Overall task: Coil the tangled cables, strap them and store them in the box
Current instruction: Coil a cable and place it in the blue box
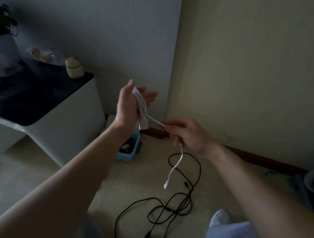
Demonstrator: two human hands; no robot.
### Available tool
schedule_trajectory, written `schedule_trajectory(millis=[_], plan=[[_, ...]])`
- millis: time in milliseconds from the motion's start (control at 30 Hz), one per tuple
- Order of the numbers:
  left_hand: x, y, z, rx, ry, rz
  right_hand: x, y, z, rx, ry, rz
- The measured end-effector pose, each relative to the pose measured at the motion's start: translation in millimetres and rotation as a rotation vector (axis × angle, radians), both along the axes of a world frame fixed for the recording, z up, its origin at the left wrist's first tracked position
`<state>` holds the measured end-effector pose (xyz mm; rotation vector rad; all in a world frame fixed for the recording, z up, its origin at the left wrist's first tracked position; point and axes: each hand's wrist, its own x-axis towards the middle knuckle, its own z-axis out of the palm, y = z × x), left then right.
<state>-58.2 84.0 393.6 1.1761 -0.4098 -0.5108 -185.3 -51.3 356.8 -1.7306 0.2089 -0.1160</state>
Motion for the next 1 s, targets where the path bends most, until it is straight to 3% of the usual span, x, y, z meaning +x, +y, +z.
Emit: schedule_trajectory(millis=[67, 267, 367, 500, 700, 1000], plan=[[-10, -5, -4, 0.089, -0.150, -0.023, 1, 4, 6, 0.015, -0.011, 0.023], [-26, -8, -28, 0.324, -0.317, -0.368, -3, -2, 16, -0.091, -0.202, -0.121], [-29, -9, -31, 0.419, -0.375, -0.418, -5, -11, 17, -0.157, -0.227, -0.247], [-31, -12, -32, 0.471, -0.319, -0.463, -3, -24, 17, -0.240, -0.261, -0.451], [-35, -13, -21, 0.410, -0.177, -0.485, -2, -35, 3, -0.241, -0.225, -0.424], [-18, -5, -13, -0.103, 0.364, -0.512, -3, -38, -10, -0.094, 0.064, -0.193]])
